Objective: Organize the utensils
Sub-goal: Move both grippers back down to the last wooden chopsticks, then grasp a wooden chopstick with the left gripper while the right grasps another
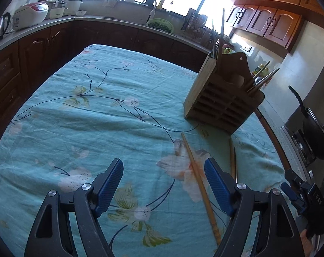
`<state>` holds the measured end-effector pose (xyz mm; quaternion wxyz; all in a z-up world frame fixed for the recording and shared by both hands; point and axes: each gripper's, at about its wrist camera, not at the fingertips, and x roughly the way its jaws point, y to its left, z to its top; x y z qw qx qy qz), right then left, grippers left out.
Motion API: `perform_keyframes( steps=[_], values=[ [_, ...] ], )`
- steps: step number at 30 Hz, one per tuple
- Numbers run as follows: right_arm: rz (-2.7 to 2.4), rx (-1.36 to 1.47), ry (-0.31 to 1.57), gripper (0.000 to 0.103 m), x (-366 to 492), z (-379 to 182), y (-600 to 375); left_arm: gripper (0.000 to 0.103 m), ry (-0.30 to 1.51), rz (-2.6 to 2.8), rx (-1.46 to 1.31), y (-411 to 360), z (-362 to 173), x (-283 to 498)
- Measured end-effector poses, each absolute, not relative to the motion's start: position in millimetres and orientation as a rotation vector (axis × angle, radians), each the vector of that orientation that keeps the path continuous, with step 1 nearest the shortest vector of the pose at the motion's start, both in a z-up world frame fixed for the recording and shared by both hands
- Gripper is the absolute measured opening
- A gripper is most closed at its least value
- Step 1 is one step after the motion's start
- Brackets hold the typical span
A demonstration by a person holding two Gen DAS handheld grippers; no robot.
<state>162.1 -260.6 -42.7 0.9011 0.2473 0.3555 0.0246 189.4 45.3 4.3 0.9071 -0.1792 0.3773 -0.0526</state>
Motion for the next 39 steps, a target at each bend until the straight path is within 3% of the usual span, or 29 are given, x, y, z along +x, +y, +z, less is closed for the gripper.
perform_keyframes(
  steps=[5,7,9,13,18,29,34,37,39],
  values=[
    [0.069,0.473,0.751,0.094,170,-40,-252,0.077,0.817,-0.122,-0.328,33,-1,205],
    [0.077,0.457,0.761,0.089,176,-39,-248,0.076,0.834,-0.123,-0.308,27,-3,211],
    [0.091,0.453,0.779,0.073,184,-39,-245,0.076,0.848,-0.135,-0.296,23,-4,219],
    [0.118,0.421,0.811,0.059,205,-39,-235,0.074,0.87,-0.144,-0.265,14,-4,237],
    [0.174,0.372,0.863,0.042,236,-45,-216,0.061,0.917,-0.163,-0.222,0,-13,267],
    [0.182,0.294,0.991,0.026,293,-83,-194,0.039,0.985,-0.183,-0.161,-18,-41,320],
    [0.162,0.224,0.998,0.024,303,-87,-187,0.038,0.971,-0.191,-0.058,-36,-46,329],
    [0.151,0.145,0.996,0.024,304,-88,-177,0.028,0.945,-0.176,0.031,-47,-49,329],
    [0.138,0.101,0.995,0.016,305,-88,-173,0.022,0.935,-0.185,0.051,-51,-50,329]
  ],
)
